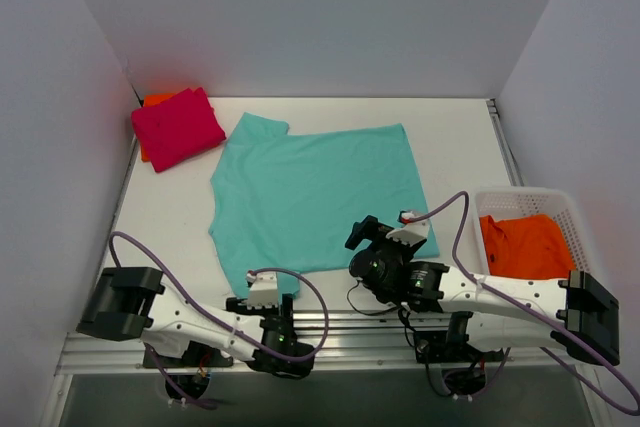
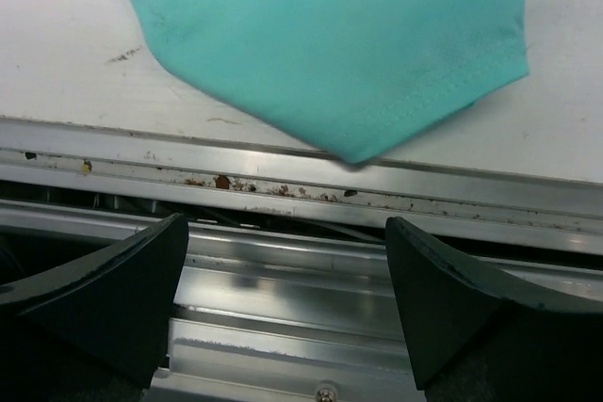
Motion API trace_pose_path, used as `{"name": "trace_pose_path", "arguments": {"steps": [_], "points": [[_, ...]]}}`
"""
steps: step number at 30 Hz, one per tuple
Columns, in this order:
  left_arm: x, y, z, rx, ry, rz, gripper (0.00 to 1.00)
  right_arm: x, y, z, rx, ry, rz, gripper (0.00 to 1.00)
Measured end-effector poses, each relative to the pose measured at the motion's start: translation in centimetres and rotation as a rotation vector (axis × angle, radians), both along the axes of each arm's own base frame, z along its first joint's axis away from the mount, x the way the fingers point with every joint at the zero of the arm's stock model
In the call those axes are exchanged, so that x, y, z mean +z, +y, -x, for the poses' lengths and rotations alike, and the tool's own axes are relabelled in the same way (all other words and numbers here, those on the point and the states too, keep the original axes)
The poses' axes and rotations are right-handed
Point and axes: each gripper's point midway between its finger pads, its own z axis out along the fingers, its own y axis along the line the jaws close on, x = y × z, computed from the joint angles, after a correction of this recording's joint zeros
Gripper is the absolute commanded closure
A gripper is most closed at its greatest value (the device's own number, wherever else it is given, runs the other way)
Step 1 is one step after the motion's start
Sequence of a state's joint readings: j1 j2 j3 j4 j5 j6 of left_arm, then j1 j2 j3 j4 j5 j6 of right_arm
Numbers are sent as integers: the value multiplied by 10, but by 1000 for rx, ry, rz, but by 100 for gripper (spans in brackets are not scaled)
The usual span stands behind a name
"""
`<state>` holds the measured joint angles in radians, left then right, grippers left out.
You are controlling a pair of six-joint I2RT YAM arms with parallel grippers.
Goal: Fold and stack the t-shirts
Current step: Grap the side of the flattened tshirt closest away from the robot with both arms
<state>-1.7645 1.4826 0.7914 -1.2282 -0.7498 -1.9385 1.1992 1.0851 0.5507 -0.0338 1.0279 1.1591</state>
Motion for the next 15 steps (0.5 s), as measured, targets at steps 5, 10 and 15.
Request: {"name": "trace_pose_path", "arguments": {"steps": [5, 10, 15], "points": [[7, 33, -11, 9, -24, 41, 1, 4, -3, 0, -6, -17, -11, 12], [6, 55, -21, 9, -61, 33, 1, 6, -3, -1, -10, -24, -16, 12], [-3, 66, -30, 20, -93, 63, 6, 1, -3, -2, -16, -21, 2, 12]]}}
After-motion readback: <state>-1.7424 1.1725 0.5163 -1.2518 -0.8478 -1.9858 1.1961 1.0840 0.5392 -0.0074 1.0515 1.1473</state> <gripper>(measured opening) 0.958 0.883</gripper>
